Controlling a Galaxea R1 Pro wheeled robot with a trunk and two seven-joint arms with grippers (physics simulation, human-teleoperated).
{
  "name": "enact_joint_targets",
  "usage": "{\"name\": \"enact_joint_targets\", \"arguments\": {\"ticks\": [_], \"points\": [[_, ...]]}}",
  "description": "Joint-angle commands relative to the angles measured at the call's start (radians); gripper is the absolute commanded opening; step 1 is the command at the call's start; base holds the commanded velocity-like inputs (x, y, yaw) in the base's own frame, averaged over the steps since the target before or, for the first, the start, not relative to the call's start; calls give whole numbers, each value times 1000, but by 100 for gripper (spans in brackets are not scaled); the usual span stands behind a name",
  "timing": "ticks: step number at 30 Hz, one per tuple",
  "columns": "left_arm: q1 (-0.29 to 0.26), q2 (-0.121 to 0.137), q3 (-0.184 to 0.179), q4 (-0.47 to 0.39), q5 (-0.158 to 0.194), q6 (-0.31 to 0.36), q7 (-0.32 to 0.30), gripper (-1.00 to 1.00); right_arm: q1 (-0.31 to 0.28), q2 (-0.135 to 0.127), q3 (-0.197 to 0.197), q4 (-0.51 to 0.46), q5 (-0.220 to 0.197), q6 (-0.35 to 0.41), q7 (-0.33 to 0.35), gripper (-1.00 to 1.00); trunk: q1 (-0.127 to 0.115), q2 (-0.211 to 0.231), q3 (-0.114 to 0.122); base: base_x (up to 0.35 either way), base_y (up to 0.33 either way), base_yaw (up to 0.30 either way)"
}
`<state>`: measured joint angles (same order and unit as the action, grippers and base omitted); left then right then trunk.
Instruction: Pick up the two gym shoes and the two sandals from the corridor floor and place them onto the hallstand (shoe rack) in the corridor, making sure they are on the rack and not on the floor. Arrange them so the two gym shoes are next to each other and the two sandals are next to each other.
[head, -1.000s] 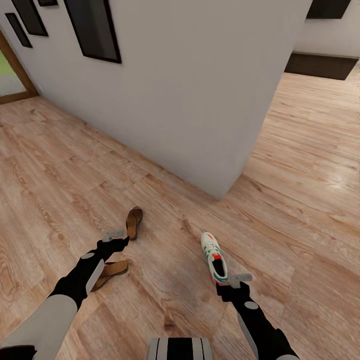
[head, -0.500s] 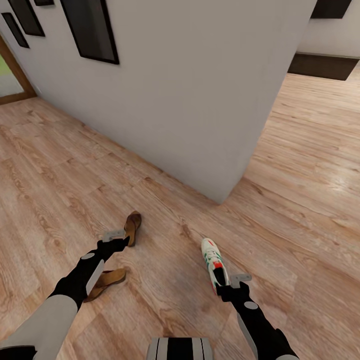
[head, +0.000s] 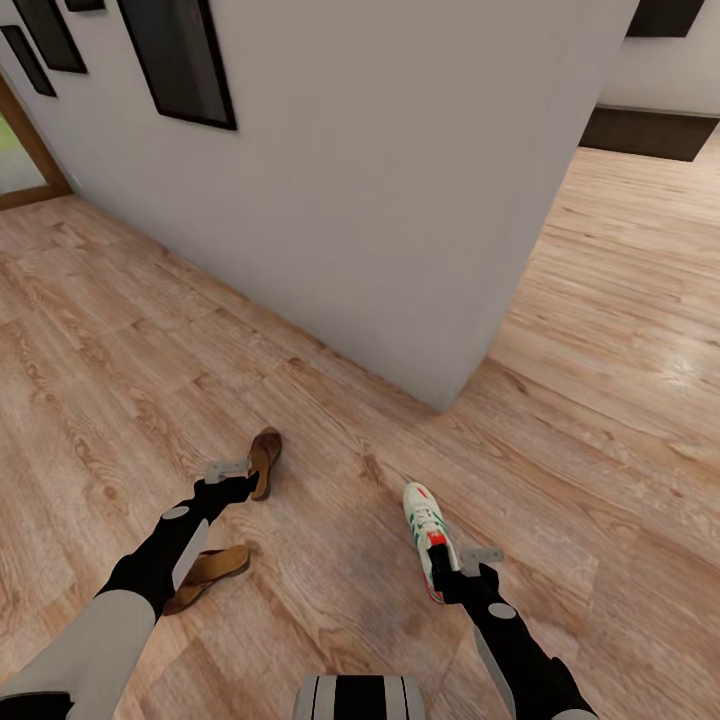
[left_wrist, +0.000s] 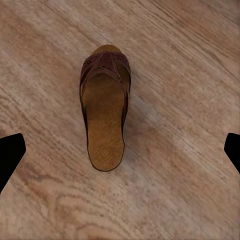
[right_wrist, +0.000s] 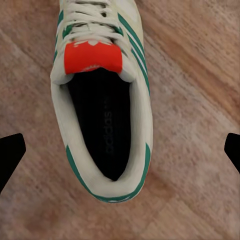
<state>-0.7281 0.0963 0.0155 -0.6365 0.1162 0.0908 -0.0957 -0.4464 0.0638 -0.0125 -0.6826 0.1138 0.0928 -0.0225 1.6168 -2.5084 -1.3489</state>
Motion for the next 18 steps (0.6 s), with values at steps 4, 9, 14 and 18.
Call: {"name": "enact_joint_targets", "arguments": {"ticks": [4, 9, 14, 18], "points": [[1, -1, 1, -2, 5, 7, -4, 100, 0, 1, -1, -1, 11, 5, -2, 100, 0, 0, -1, 14, 0, 0], [1, -1, 1, -2, -10, 7, -4, 100, 0, -1, -1, 11, 12, -13, -2, 100, 0, 0, -1, 5, 0, 0], [1, 0, 2, -3, -15, 7, -5, 100, 0, -3, -1, 51, 14, -94, -1, 100, 0, 0, -1, 1, 0, 0], [1, 0, 3, -3, -16, 7, -5, 100, 1, -4, -1, 95, 15, -171, -1, 100, 0, 0, -1, 0, 0, 0]]}}
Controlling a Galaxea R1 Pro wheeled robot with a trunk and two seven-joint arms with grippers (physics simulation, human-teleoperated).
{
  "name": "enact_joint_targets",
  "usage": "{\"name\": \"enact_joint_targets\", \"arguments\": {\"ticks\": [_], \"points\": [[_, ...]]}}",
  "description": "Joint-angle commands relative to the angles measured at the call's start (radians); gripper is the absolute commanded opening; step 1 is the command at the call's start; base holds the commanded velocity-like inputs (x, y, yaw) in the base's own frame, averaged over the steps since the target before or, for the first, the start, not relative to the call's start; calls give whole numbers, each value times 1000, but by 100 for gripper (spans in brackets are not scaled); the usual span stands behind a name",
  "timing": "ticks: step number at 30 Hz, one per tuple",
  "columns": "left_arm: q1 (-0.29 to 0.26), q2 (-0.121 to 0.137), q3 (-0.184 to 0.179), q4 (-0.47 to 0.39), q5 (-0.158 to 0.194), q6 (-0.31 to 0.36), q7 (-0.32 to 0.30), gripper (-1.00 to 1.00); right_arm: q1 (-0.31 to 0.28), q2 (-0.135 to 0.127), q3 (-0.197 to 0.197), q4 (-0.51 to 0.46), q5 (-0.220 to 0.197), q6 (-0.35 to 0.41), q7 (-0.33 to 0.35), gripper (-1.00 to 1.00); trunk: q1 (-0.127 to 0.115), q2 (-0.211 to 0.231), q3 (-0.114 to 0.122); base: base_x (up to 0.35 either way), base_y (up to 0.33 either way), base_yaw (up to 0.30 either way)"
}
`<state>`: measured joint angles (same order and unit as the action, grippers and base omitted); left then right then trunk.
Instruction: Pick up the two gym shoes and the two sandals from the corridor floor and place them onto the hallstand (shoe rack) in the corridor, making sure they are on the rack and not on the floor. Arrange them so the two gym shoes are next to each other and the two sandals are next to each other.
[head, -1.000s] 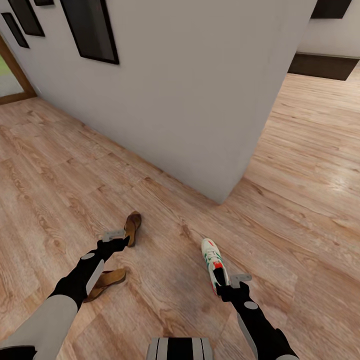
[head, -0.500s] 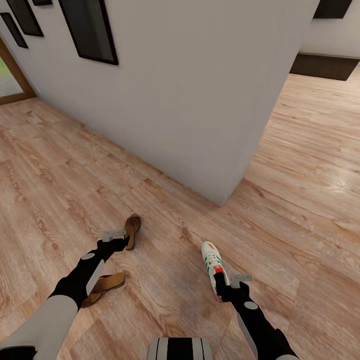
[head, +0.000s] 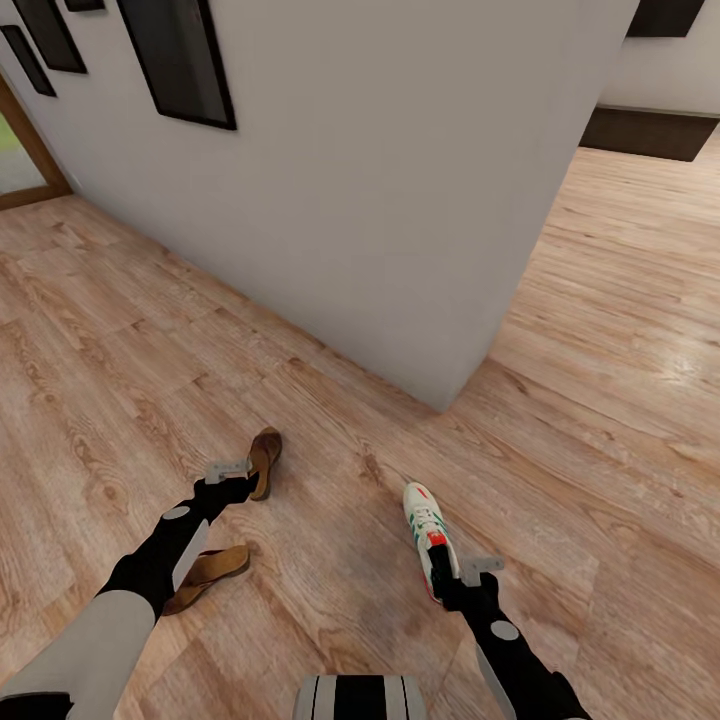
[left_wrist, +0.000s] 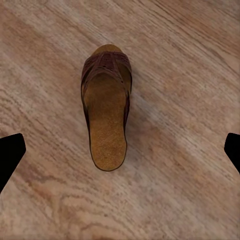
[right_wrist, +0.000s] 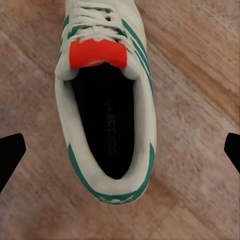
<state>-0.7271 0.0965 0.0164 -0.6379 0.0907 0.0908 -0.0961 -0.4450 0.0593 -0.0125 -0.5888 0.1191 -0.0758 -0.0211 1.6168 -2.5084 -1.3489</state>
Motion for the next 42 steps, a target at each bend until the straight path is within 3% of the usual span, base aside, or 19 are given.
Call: {"name": "enact_joint_targets", "arguments": {"ticks": [1, 2, 7, 25, 39, 42], "points": [[0, 0, 2, -2, 9, 7, -5, 100, -1, 0, -1, 12, 10, -22, -2, 100, 0, 0, -1, 0, 0, 0], [0, 0, 2, -1, 9, 6, -5, 100, -1, -1, -2, 49, 10, -84, -4, 100, 0, 0, -1, 0, 0, 0], [0, 0, 2, -1, 9, 6, -5, 100, -1, 0, -2, 71, 10, -122, -5, 100, 1, -1, -9, 0, 0, 0], [0, 0, 2, -2, 9, 6, -5, 100, -1, 1, -1, 78, 9, -138, -5, 100, 9, -5, -104, 0, 0, 0], [0, 0, 2, -14, 8, 6, -5, 100, -1, 0, -3, 75, 9, -137, -5, 100, 9, -5, -109, 0, 0, 0], [0, 0, 2, -18, 8, 6, -5, 100, -1, 0, -2, 75, 8, -137, -5, 100, 10, -6, -121, 0, 0, 0]]}}
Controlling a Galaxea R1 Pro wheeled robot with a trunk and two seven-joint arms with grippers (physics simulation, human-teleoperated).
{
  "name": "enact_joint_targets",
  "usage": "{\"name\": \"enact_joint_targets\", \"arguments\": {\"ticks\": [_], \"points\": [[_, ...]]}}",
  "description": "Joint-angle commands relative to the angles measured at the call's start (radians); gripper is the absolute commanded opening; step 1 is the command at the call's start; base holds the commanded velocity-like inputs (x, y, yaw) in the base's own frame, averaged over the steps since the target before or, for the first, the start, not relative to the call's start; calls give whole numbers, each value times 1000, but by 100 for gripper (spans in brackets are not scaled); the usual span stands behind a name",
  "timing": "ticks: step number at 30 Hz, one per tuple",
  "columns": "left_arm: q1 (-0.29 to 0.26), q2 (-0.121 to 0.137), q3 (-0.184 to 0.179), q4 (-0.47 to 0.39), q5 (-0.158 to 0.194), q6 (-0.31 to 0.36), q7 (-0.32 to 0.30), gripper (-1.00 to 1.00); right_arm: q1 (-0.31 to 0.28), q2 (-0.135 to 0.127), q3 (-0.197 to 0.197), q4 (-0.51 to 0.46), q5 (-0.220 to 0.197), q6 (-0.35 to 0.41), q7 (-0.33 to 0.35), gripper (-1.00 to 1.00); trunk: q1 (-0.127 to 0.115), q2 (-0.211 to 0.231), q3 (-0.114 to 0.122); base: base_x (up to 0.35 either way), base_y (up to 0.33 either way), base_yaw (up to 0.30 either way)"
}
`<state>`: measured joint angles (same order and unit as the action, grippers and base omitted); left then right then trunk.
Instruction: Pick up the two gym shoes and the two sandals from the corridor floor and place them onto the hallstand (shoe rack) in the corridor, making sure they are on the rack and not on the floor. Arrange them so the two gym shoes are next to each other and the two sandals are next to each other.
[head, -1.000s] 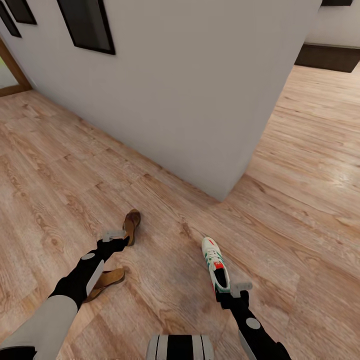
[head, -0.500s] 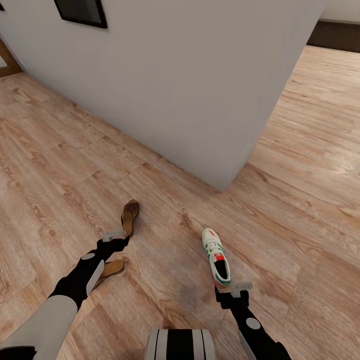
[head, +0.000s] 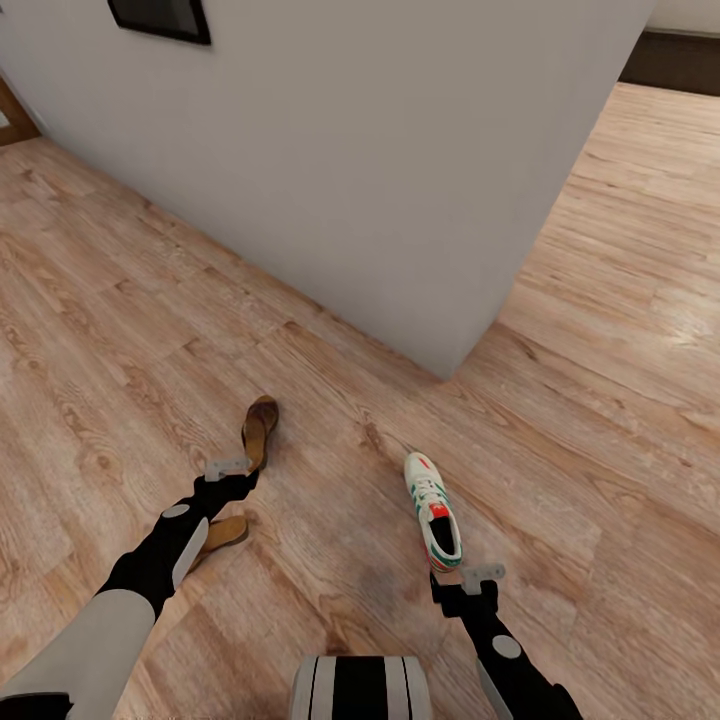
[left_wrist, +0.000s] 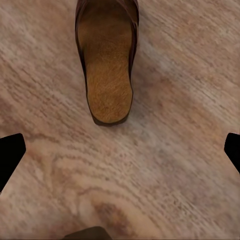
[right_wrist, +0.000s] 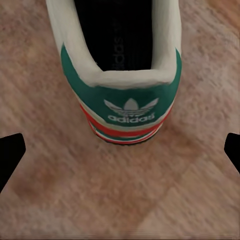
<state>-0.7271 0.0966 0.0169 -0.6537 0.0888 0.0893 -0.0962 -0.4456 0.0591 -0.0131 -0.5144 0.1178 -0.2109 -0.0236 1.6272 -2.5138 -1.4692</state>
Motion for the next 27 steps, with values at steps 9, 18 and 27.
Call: {"name": "enact_joint_targets", "arguments": {"ticks": [9, 18, 27], "points": [[0, 0, 3, 0, 11, 7, -5, 100, 0, 1, -1, 0, 10, -2, -2, 100, 1, -1, -12, 0, 0, 0], [0, 0, 3, 1, 11, 6, -5, 100, -1, 1, -1, -1, 9, -2, -2, 100, 1, -1, -12, 13, 0, 0], [0, 0, 2, 8, 11, -36, -5, 100, 0, 0, -1, -1, 9, -2, -2, 100, 1, -1, -12, 134, 0, 0]]}}
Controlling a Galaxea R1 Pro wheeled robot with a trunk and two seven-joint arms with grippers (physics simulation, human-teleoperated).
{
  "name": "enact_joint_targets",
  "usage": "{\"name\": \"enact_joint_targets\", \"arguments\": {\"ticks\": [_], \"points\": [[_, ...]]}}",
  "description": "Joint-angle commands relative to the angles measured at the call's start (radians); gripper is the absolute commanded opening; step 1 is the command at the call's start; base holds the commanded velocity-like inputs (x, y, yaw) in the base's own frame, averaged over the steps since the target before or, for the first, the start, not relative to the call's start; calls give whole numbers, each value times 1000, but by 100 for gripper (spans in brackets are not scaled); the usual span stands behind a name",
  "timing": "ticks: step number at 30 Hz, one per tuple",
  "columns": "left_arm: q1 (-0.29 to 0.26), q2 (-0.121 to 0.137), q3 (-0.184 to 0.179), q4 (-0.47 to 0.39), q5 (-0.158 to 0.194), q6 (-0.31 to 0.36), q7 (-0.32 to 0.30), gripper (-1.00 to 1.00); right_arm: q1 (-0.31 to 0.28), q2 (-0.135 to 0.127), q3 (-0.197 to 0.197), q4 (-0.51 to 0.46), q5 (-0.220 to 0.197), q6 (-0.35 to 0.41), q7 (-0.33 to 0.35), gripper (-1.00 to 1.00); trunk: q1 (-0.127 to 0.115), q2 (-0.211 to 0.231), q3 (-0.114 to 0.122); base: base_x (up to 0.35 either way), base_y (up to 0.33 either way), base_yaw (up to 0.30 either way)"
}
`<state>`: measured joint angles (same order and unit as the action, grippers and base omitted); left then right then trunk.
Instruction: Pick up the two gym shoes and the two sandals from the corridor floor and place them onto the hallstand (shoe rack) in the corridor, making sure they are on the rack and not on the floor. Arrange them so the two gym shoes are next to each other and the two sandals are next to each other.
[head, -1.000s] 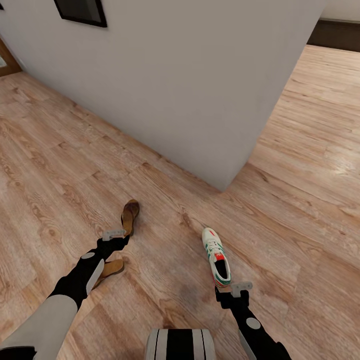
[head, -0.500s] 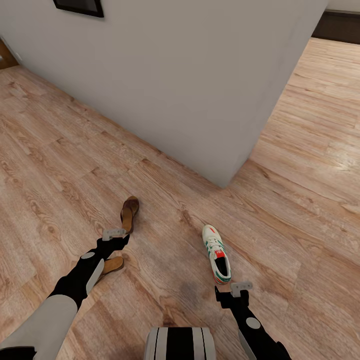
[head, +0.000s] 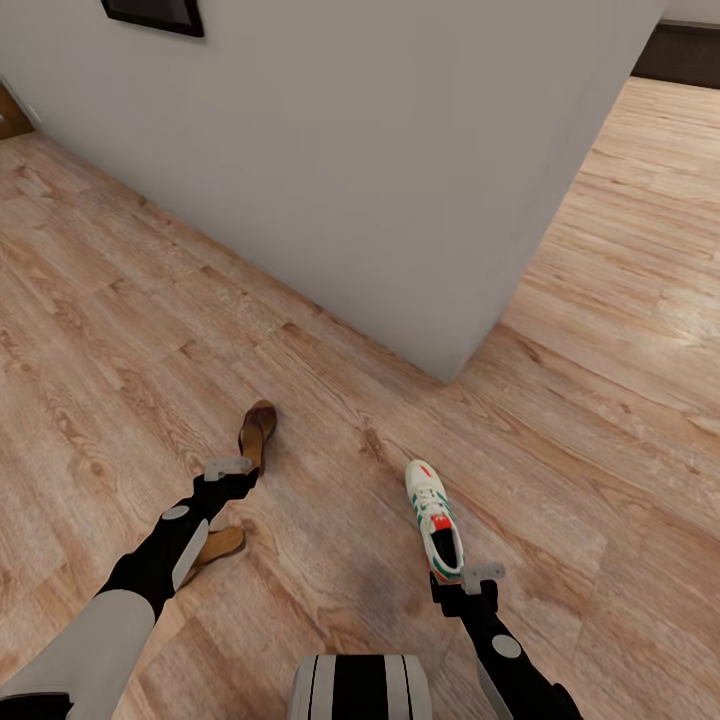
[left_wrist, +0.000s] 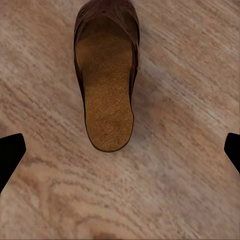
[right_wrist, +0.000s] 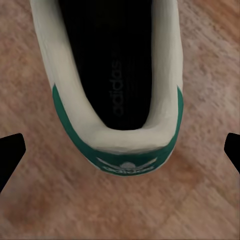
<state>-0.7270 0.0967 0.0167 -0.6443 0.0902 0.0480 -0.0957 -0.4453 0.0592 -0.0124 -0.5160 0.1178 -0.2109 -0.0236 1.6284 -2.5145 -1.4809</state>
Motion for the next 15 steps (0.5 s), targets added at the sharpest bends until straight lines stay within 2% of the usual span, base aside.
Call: {"name": "enact_joint_targets", "arguments": {"ticks": [1, 12, 15], "points": [[0, 0, 2, 0, 9, 2, -6, 100, 0, 0, -1, 1, 10, -2, -2, 100, 0, 0, -1, 41, 0, 0], [0, -1, 2, -9, 8, -8, -6, 100, 0, 1, -1, 1, 10, -2, -2, 100, 0, 0, -1, 11, 0, 0], [0, -3, 2, -41, 9, -8, -5, 100, 0, 1, -1, 1, 10, -2, -2, 100, 0, 0, -1, 1, 0, 0]]}}
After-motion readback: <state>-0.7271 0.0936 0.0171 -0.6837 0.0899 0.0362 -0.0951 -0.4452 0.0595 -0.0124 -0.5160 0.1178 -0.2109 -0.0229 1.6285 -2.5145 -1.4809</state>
